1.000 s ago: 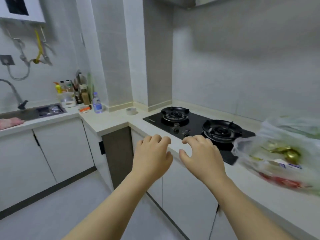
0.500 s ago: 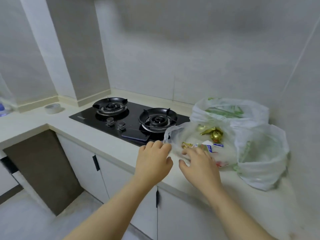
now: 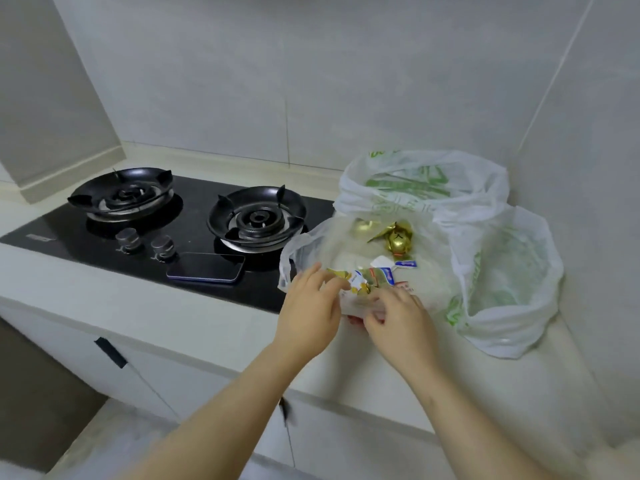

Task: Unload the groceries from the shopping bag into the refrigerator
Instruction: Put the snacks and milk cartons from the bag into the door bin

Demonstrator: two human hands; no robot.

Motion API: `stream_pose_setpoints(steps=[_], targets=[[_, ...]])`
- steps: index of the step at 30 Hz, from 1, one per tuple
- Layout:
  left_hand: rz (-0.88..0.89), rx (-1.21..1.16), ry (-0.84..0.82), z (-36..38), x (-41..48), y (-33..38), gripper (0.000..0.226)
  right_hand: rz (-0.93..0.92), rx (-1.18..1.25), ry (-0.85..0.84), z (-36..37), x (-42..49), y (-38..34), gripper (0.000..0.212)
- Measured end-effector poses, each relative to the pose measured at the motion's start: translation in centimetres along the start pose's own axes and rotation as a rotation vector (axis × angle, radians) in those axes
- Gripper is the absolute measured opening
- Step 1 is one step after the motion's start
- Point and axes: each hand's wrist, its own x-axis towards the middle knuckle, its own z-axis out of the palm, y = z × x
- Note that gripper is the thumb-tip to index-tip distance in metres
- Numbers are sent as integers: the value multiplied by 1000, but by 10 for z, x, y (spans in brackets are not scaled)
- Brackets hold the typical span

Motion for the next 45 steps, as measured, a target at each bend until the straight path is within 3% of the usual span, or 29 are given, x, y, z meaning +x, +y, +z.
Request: stream_pose_setpoints(steps=[3, 12, 16, 19, 22, 26, 31, 38, 45], targets=[[-20, -76, -64, 1, 26, -17, 38, 65, -20, 46, 9, 21, -6, 29], [156, -86, -166, 20, 71, -47, 28, 189, -89, 64, 30, 57, -4, 30], [147, 57, -414, 24, 85, -45, 39, 198, -269, -51, 28, 73, 1, 37], [215, 43, -609, 35, 90, -52, 51, 181, -277, -138, 33, 85, 3, 40], [233, 70, -753, 42, 91, -58, 63, 164, -253, -255, 44, 91, 10, 57], [203, 108, -755, 52, 91, -66, 75, 162, -242, -384, 52, 93, 17, 83], [165, 76, -739, 61, 92, -74, 76, 174, -234, -423, 58, 95, 22, 87], [108, -56, -688, 64, 91, -75, 78, 173, -236, -419, 61, 97, 24, 75], [88, -50, -565, 58, 96, -66, 47, 153, -298, -386, 56, 101, 28, 56]])
